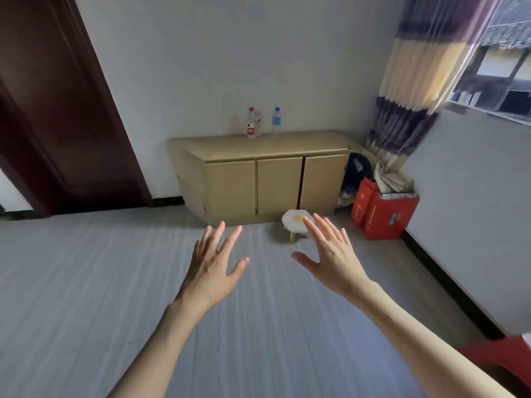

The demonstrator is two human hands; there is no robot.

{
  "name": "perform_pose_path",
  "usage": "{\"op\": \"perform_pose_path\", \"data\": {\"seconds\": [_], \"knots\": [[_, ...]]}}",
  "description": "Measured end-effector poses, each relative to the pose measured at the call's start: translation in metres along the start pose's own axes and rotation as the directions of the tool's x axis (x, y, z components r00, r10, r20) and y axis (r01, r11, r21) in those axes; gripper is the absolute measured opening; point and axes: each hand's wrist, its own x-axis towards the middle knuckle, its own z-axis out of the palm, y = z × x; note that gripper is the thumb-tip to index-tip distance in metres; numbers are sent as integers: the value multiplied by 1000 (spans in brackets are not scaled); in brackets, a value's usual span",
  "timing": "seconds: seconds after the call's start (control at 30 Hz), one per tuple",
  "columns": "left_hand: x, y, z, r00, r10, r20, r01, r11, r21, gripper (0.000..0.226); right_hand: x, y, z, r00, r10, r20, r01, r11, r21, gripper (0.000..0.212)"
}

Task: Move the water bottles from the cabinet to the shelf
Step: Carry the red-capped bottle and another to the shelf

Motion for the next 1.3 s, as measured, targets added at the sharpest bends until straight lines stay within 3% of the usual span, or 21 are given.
{"op": "perform_pose_path", "data": {"seconds": [0.3, 0.57, 0.87, 1.07, 1.3], "knots": [[225, -57, -3, 996, 44, -77, -45, 999, -9, 79, 230, 22, 3, 996, -26, -89, 28, 999, 21, 74], [381, -85, 45, 999, 38, 25, -38, 999, 14, 82, 386, 91, 53, 999, -1, 41, 1, 1000, 8, 74], [595, -113, 53, 990, -32, -135, 25, 998, -53, 80, 614, 149, 45, 989, -128, -79, 132, 990, 44, 71], [685, -152, 81, 989, -126, -78, 117, 987, -111, 81, 708, 178, 93, 990, -141, 26, 140, 989, 45, 90], [818, -217, 101, 991, -125, -41, 124, 992, -19, 74, 831, 215, 139, 996, -47, 79, 45, 999, 25, 86]]}}
